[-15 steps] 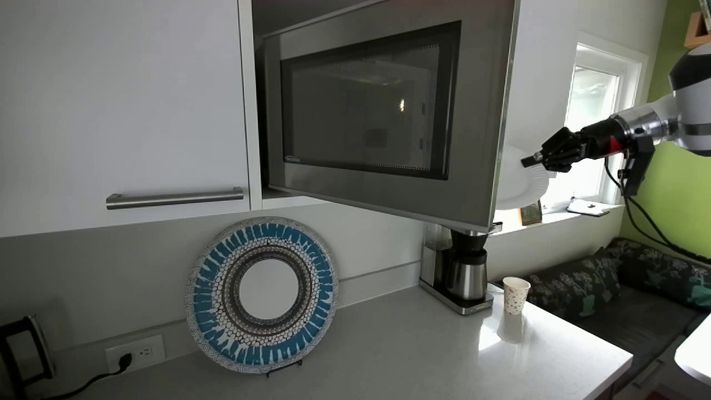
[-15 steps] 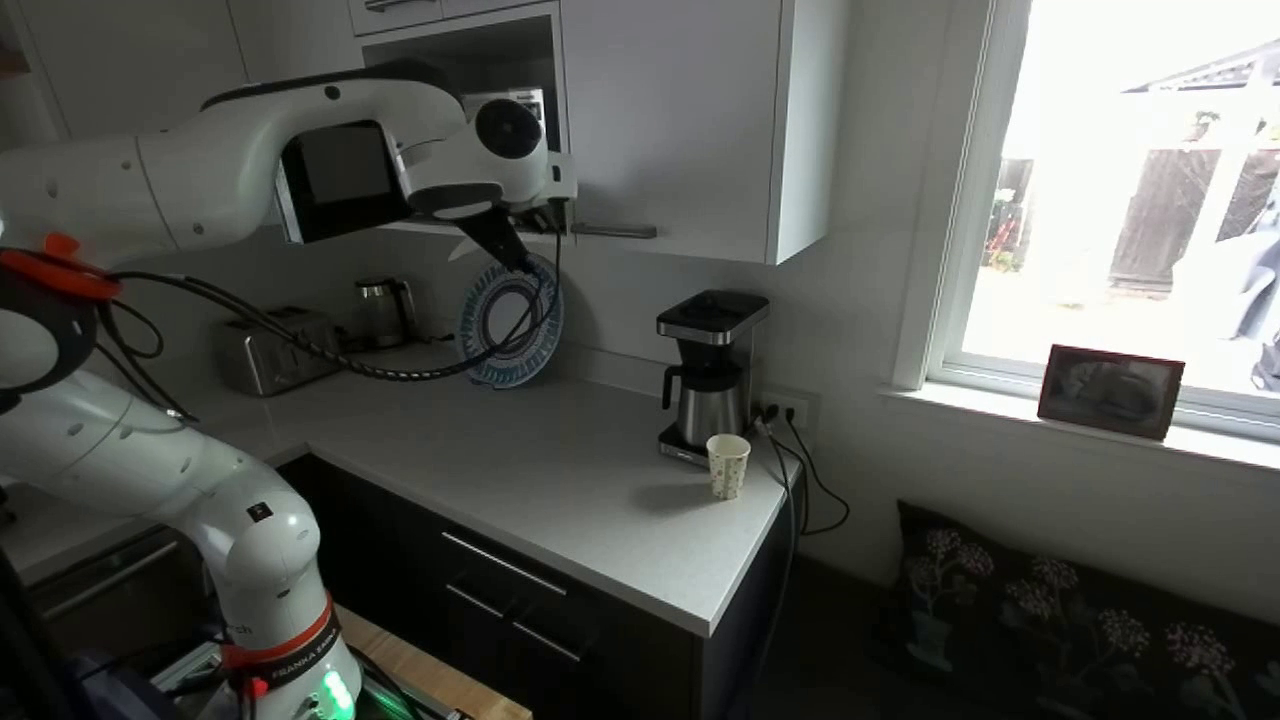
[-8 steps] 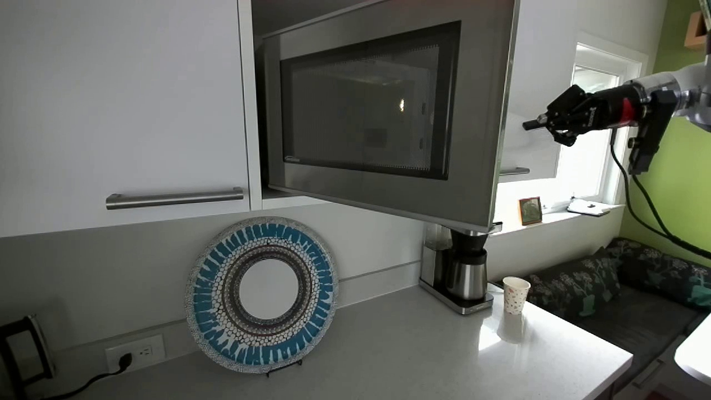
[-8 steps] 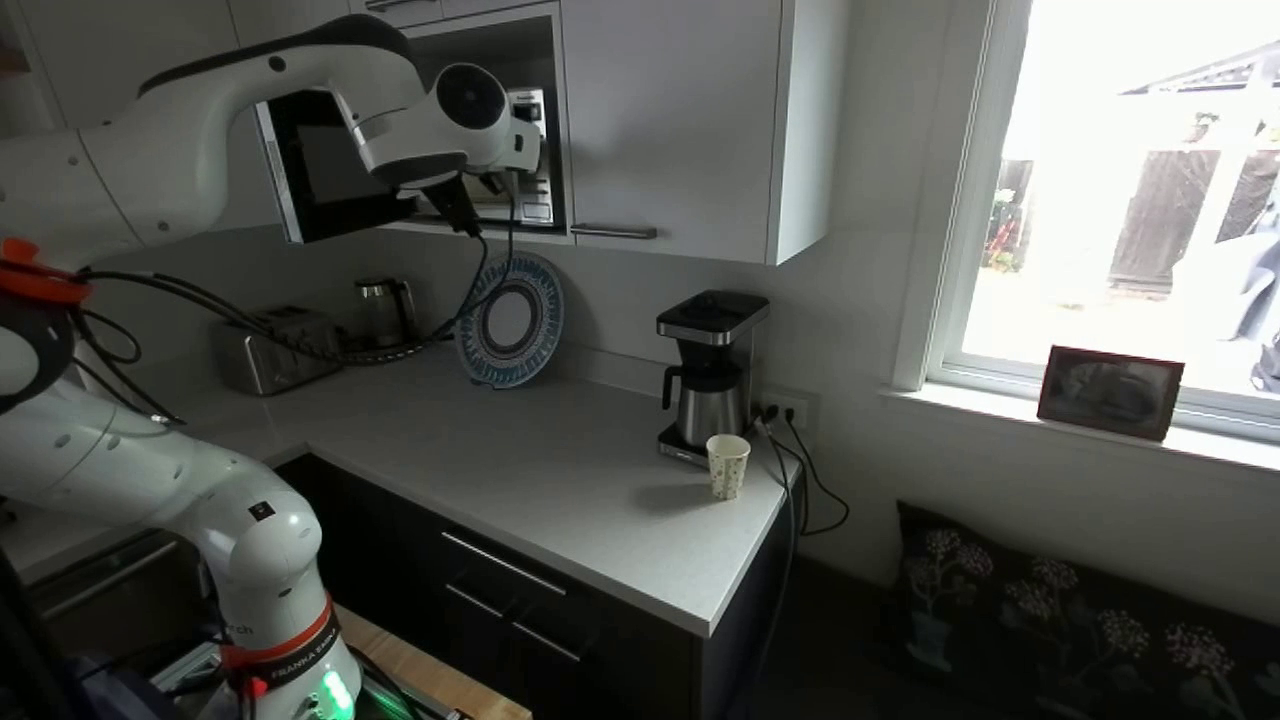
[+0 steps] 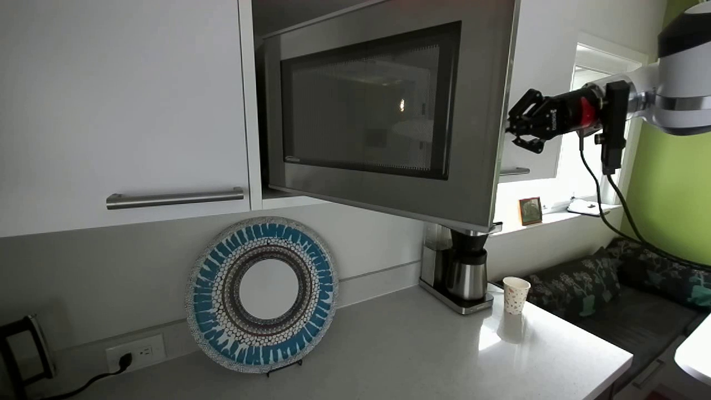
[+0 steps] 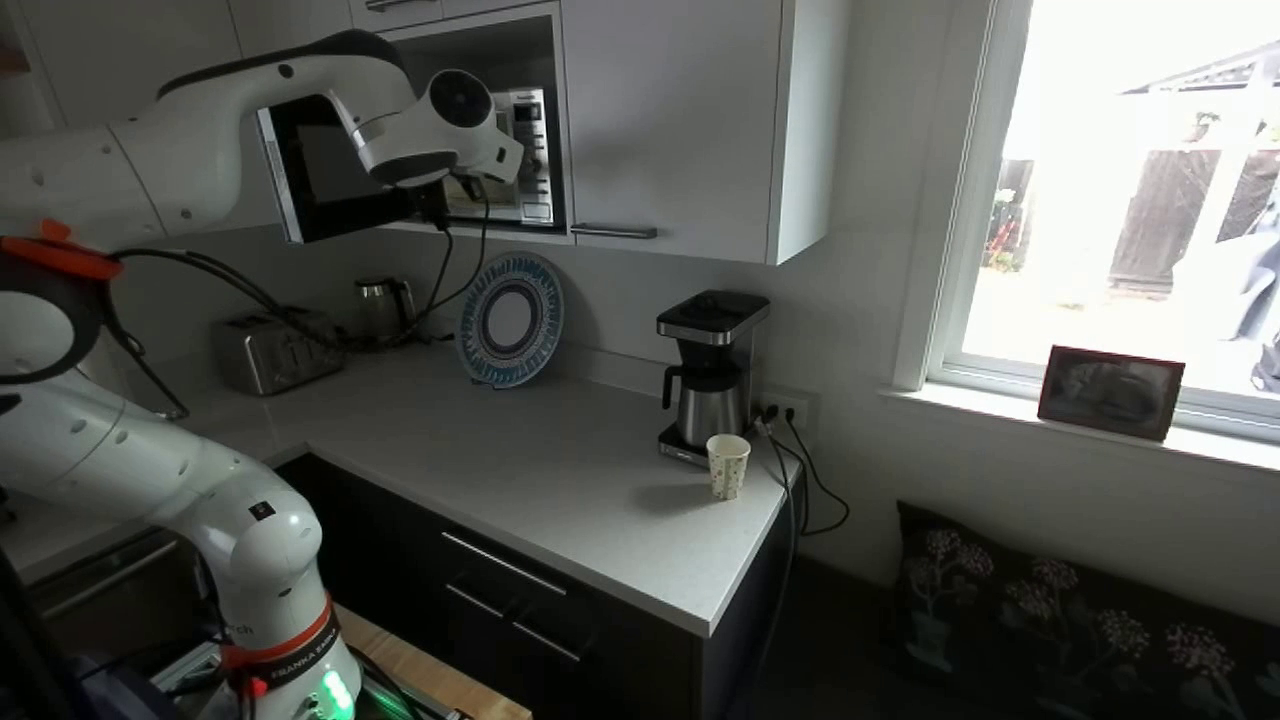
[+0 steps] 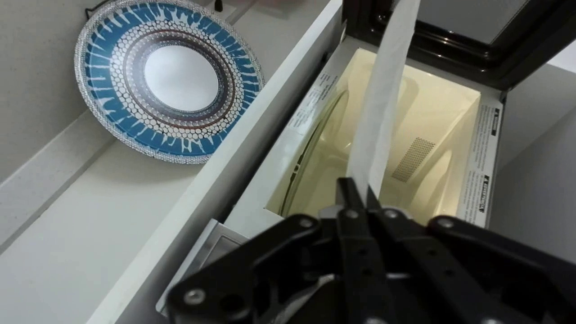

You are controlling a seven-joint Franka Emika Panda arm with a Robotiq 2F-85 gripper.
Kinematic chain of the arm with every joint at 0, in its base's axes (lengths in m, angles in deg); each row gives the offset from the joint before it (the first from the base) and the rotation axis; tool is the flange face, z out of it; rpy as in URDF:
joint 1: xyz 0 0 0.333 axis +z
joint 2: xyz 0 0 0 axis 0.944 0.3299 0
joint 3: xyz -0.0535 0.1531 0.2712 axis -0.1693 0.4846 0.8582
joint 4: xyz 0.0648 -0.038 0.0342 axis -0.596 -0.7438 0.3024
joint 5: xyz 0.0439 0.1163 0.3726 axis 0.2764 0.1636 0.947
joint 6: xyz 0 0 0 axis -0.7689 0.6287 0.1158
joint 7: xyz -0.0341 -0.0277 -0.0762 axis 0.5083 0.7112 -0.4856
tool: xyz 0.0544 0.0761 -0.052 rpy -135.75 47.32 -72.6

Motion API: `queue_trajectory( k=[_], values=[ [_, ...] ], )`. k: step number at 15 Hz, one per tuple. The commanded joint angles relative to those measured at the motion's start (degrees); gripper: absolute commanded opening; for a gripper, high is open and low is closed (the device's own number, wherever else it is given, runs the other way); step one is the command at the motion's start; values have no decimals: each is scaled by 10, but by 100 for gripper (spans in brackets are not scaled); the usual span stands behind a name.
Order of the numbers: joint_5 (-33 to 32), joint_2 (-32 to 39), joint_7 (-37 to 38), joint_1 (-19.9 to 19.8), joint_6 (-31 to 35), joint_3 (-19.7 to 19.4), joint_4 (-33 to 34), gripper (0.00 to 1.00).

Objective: Pick up the white plate from the kitchen counter and put it in the microwave, close the microwave door fully

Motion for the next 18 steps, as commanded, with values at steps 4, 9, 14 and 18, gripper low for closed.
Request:
queue_trajectory(
  k=[4,9,14,18],
  values=[
    [-6,23,27,11,22,14,8,2],
    [-6,26,30,11,22,14,15,0],
    [7,65,64,26,61,37,45,0],
    [6,101,101,45,65,49,80,0]
  ],
)
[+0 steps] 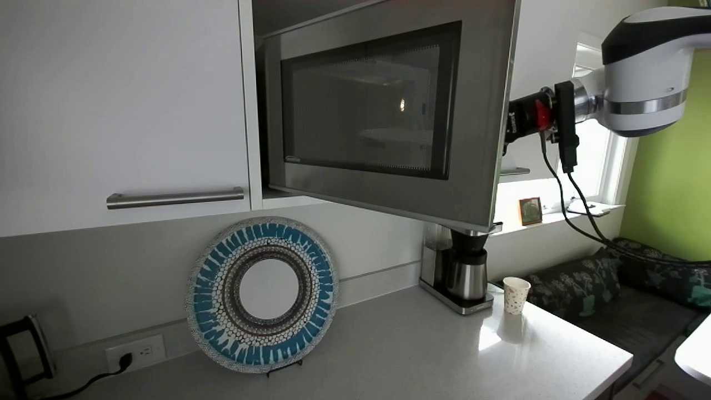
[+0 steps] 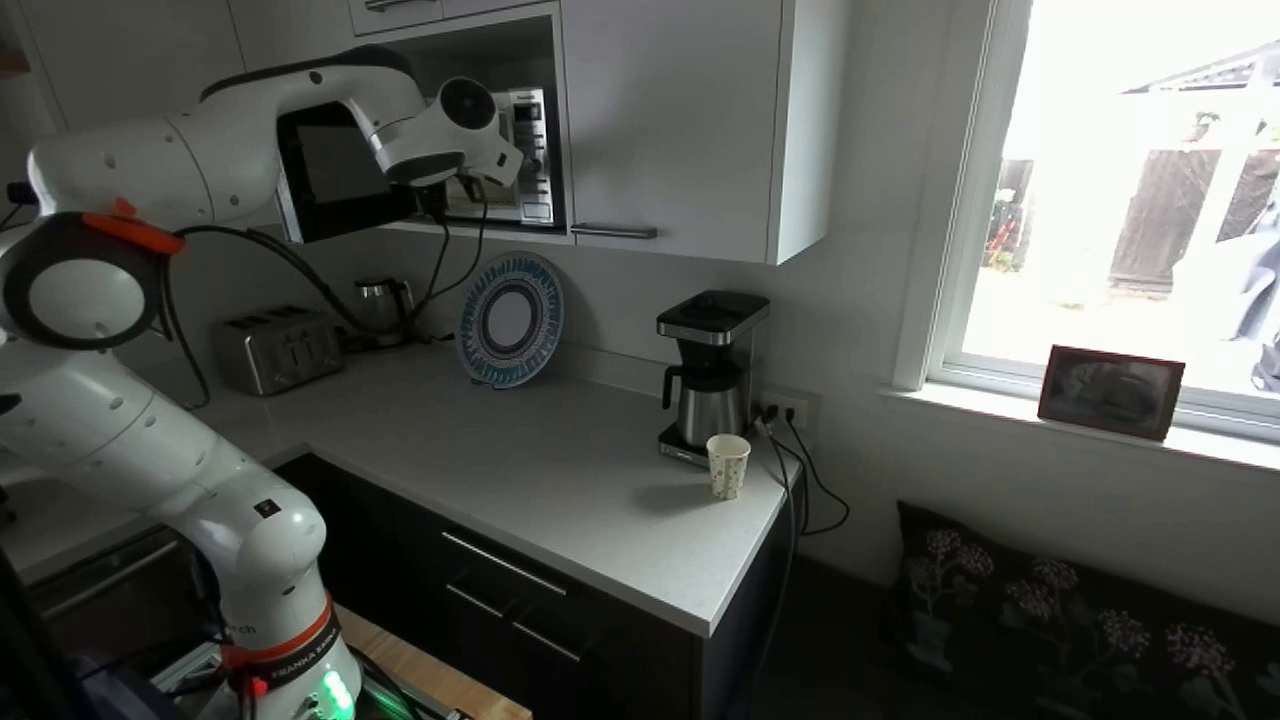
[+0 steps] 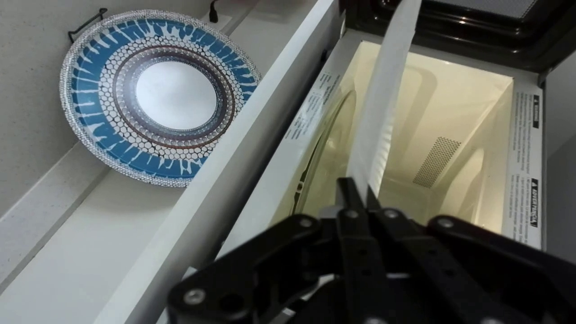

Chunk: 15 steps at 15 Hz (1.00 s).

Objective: Pick up the white plate from the kitchen counter and put it in the microwave, close the microwave door fully

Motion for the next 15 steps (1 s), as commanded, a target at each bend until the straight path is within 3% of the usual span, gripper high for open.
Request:
queue_trajectory(
  k=[1,10,15],
  values=[
    [3,42,43,18,6,6,43,0],
    [-25,111,116,27,15,23,100,0],
    [-21,118,102,33,5,15,103,2]
  ],
)
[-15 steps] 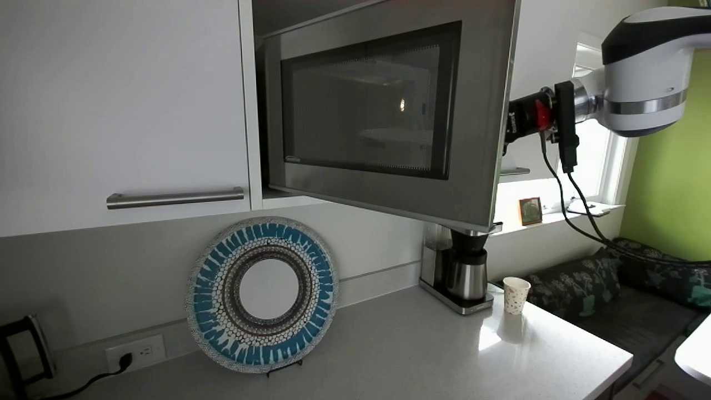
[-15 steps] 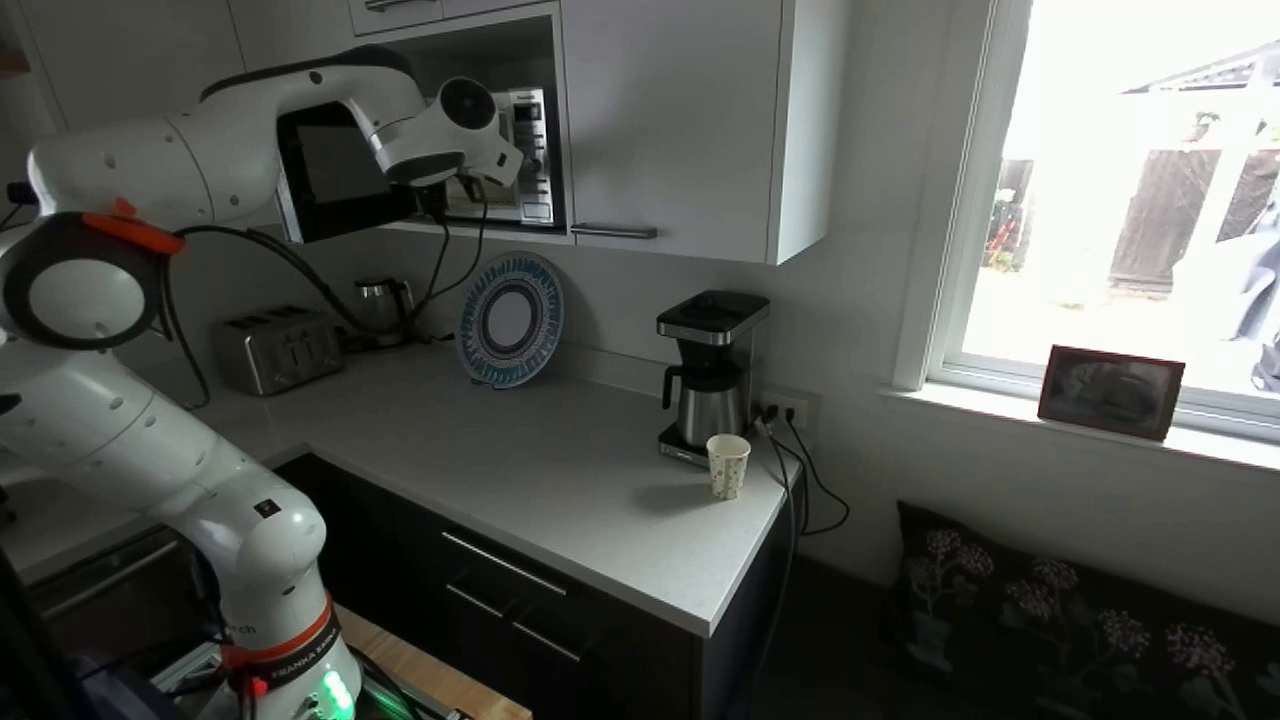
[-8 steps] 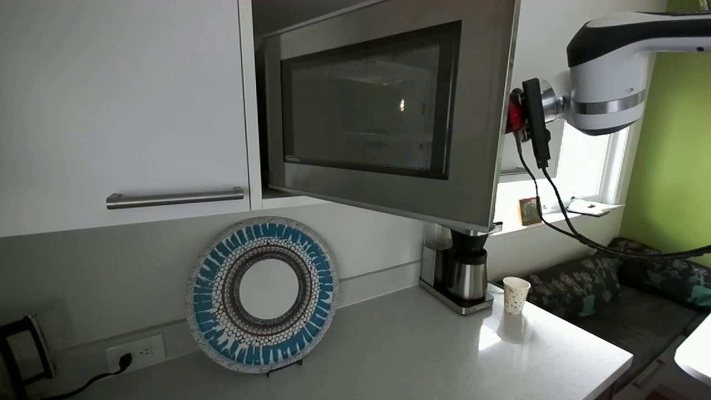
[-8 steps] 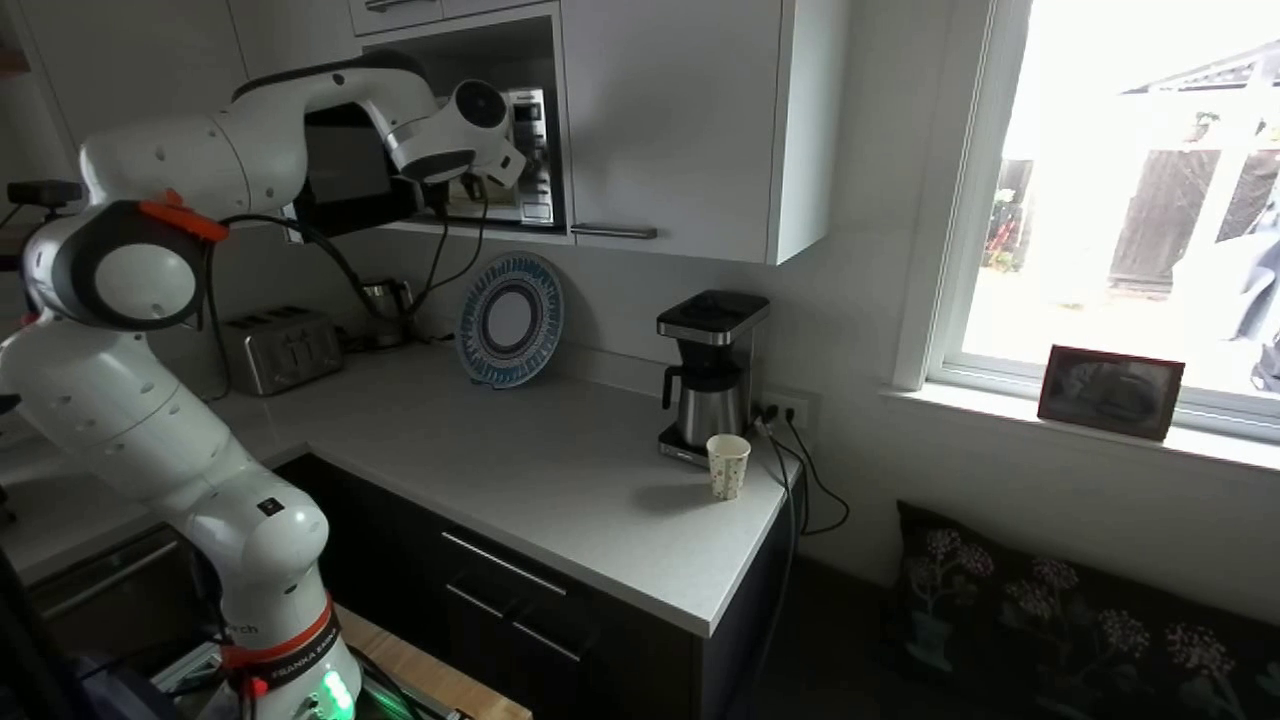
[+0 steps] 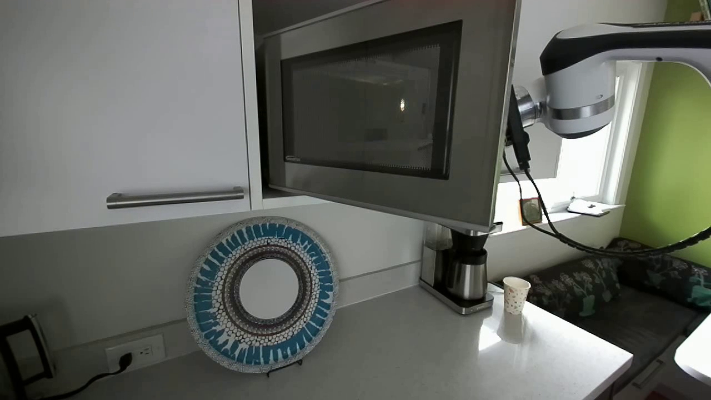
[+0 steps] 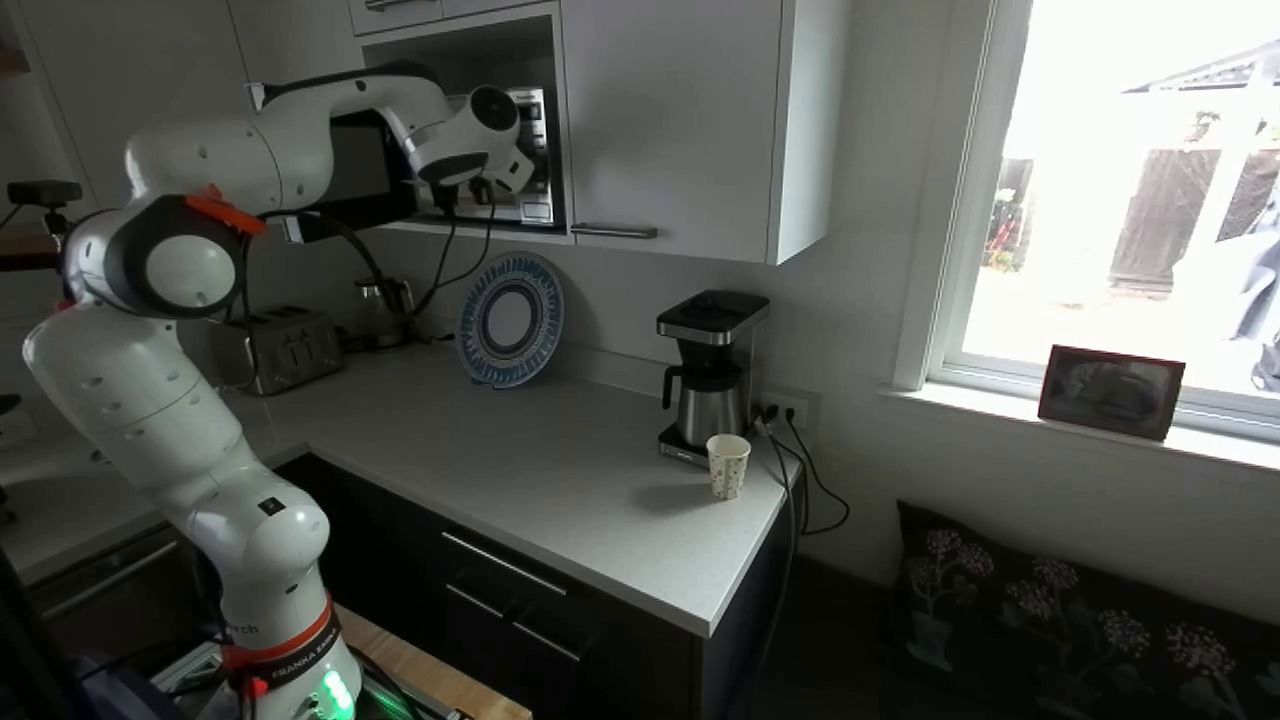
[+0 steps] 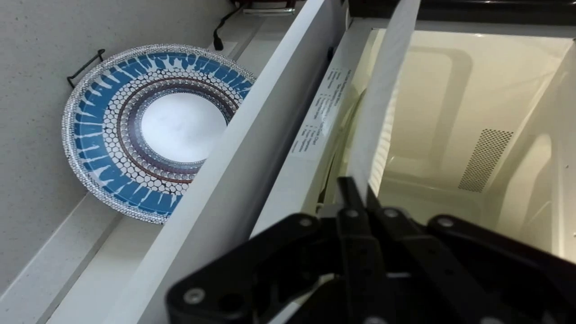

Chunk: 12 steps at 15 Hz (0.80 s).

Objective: Pick up the white plate from the kitchen counter and put it in the microwave, close the microwave door fully

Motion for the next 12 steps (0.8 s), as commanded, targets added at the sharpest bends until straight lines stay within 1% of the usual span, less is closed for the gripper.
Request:
queue_trajectory(
  k=[1,7,8,12],
  values=[
    [-4,4,4,9,0,-7,6,2],
    [-5,5,6,9,0,-7,9,2],
    [-5,5,6,9,0,-7,9,0],
    [-22,37,31,17,19,11,43,0]
  ],
)
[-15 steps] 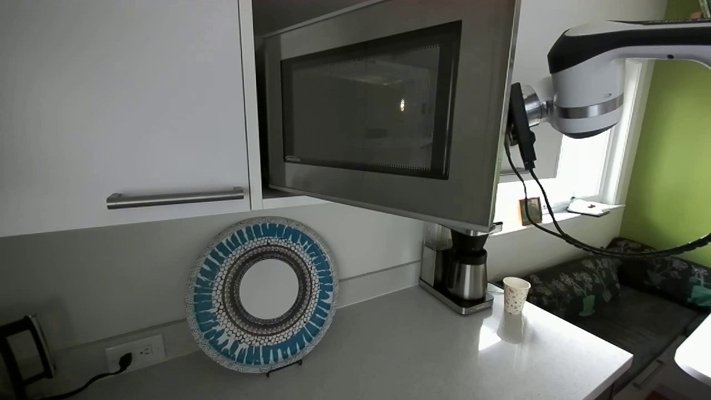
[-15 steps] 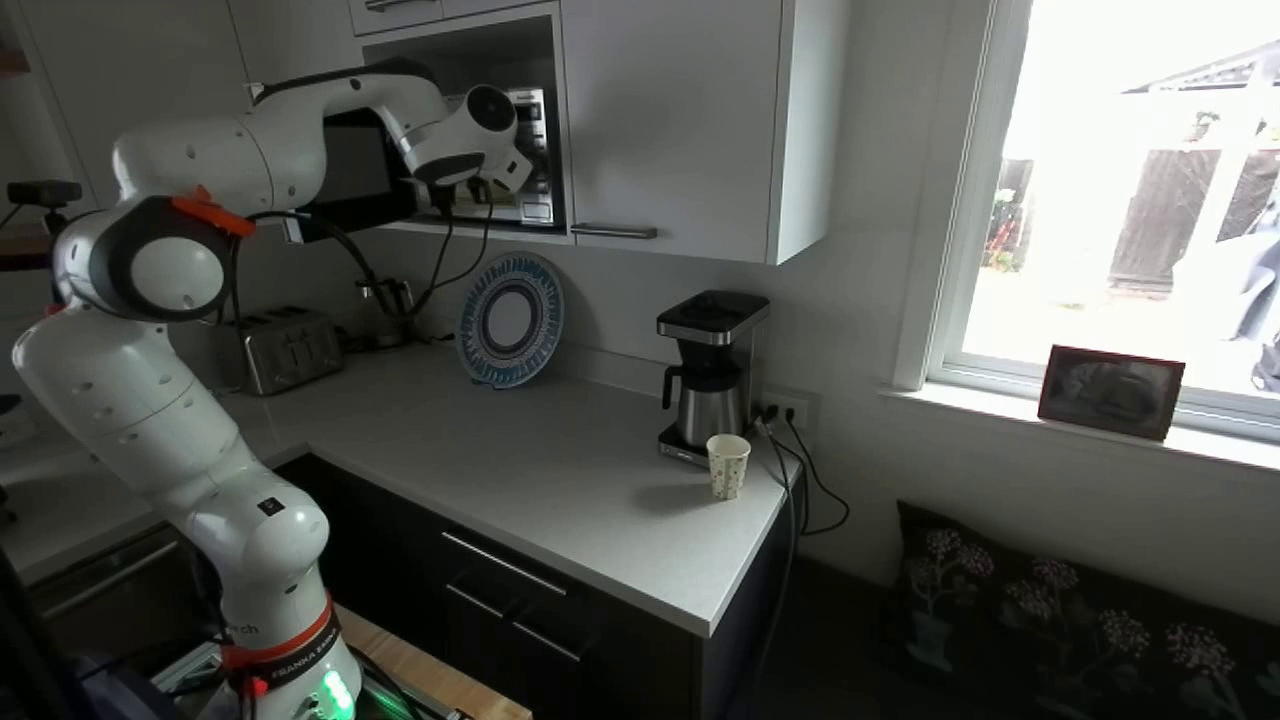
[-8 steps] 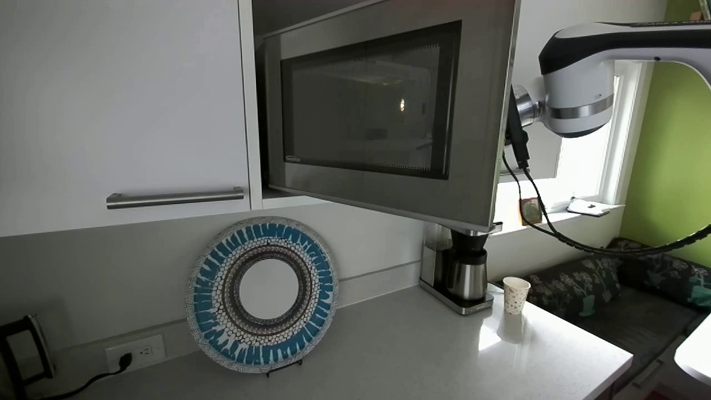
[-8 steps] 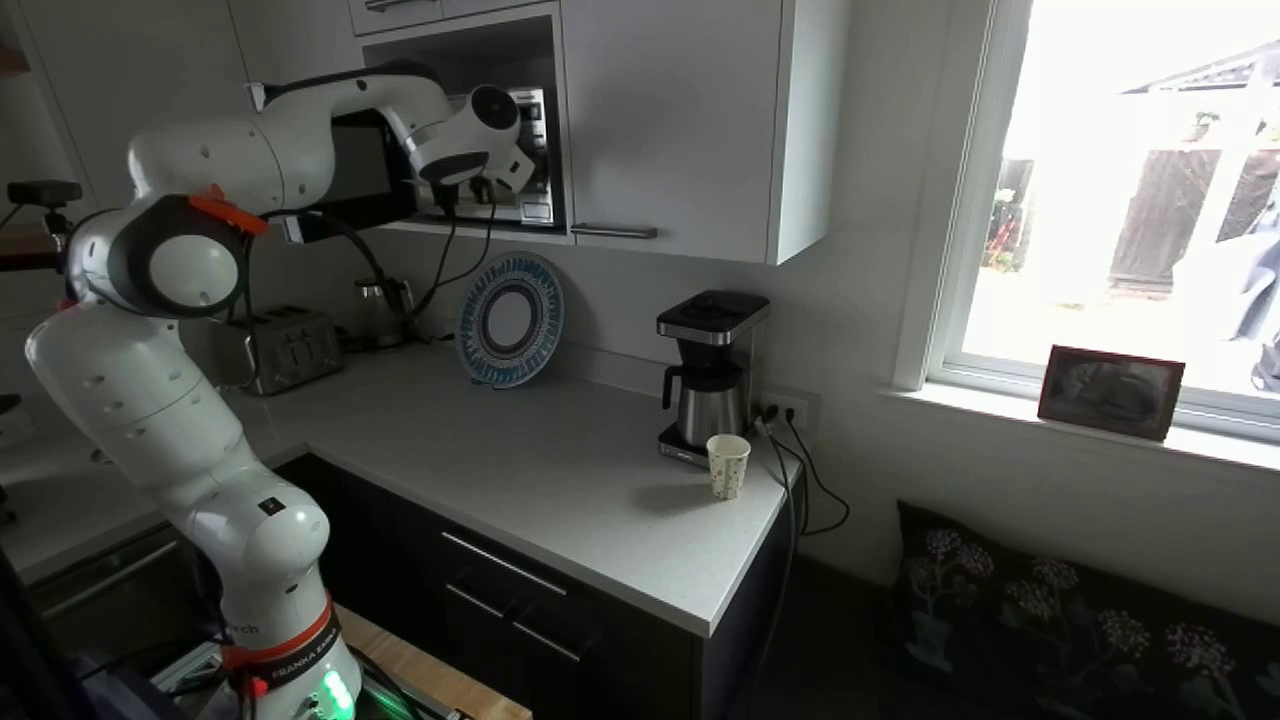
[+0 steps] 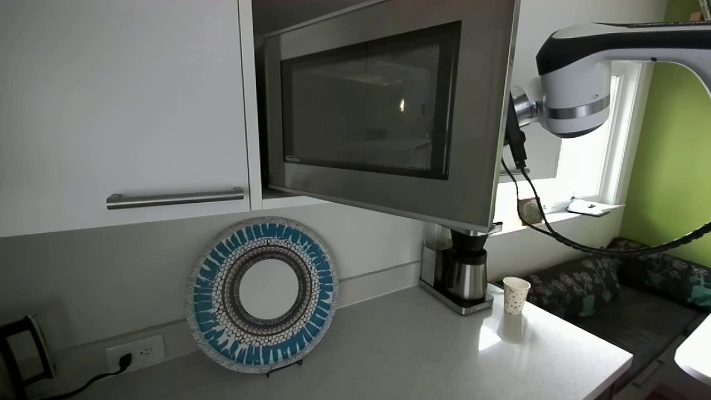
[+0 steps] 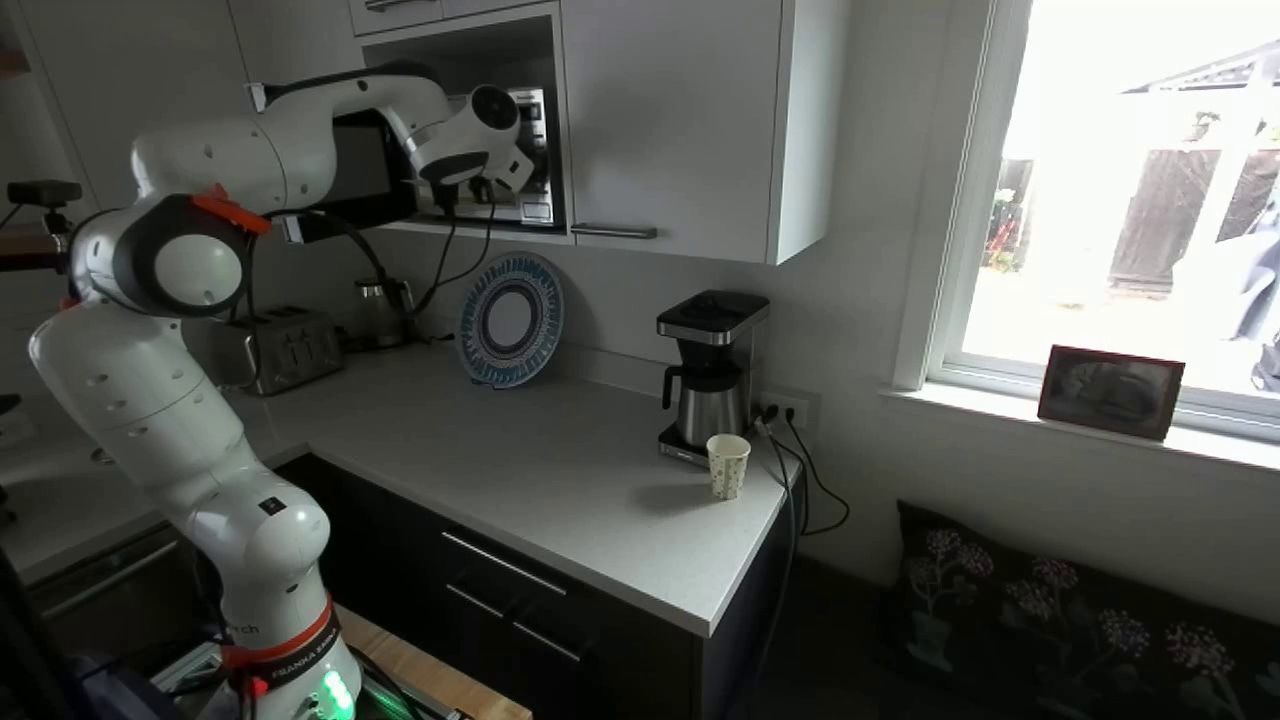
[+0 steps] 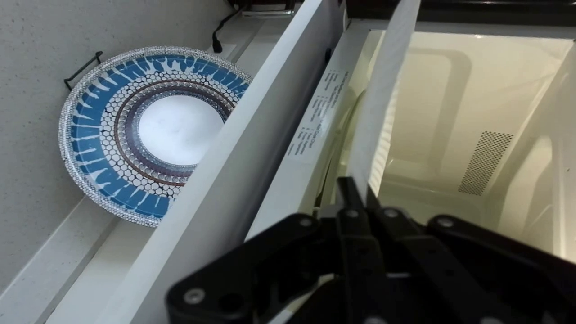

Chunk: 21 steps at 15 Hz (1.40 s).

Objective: Pick up the white plate from the kitchen counter and put it in the microwave, close the microwave door fully

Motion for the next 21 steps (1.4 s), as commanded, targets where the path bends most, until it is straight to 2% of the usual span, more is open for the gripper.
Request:
queue_trajectory(
  k=[1,4,9,14,21],
  values=[
    [-28,35,31,14,21,14,41,0],
    [-74,60,72,23,54,35,71,0],
    [-186,98,195,41,99,62,118,0],
    [-306,129,320,56,102,68,159,0],
    [-382,163,408,75,103,65,214,0]
  ],
)
